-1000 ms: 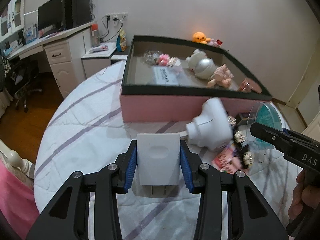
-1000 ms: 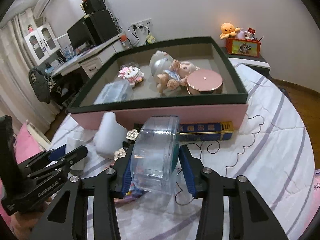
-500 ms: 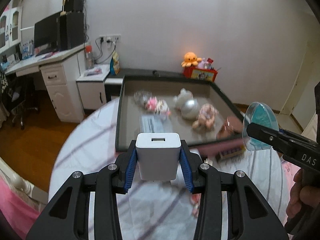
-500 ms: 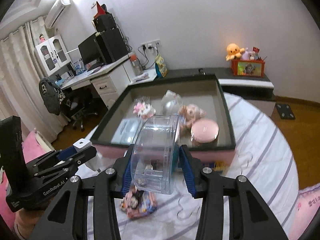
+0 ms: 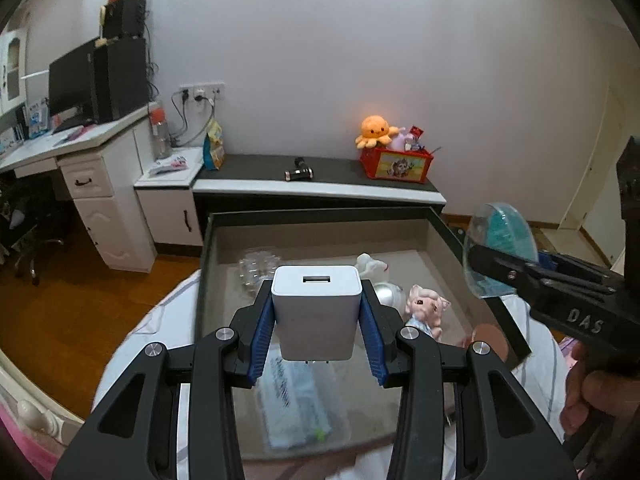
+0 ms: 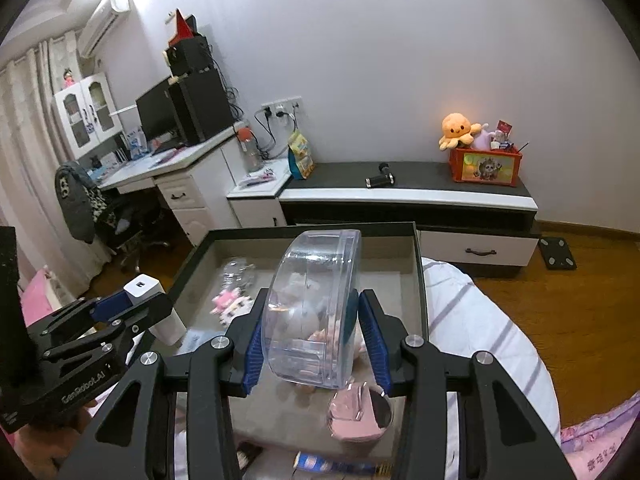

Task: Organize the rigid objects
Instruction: 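Carry the adapter and clear cup into the pink box and release both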

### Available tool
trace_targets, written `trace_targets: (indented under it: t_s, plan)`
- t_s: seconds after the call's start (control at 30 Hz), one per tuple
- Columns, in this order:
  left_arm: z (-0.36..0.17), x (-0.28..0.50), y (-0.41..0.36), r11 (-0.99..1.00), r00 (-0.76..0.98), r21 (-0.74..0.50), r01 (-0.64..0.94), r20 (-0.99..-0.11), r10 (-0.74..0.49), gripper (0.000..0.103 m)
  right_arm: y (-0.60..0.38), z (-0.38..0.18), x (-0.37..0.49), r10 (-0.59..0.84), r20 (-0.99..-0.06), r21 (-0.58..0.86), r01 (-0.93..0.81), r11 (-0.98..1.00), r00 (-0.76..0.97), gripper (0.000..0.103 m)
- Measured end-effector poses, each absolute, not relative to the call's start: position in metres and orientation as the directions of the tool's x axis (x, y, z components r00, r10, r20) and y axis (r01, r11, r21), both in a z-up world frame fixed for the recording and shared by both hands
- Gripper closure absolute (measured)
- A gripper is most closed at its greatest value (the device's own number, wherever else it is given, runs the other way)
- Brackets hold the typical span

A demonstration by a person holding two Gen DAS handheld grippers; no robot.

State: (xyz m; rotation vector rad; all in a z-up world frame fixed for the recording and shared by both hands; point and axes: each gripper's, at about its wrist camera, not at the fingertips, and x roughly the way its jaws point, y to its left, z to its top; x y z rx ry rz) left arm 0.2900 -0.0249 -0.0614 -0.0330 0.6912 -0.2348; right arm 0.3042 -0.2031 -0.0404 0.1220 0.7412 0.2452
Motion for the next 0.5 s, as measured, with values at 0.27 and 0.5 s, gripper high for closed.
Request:
trace_targets:
  t_s: [0.27,0.5]
  plan:
    - [-0.090,0.323,-0.043,0.970,0.693,-0.119,0.213,-0.681,-0.236,0.061,-0.207,-0.067,0.337,0.242,-0.702,0.191,-0.151,0.970,0.669,0.058]
    - [-0.087,0.307,-0.035,0.984,0.748,-0.085,0.154,-0.641,-0.172,0.005,-0.218,-0.076,0.334,0.215,-0.708,0.192,-0.110,0.975,0.672,0.015]
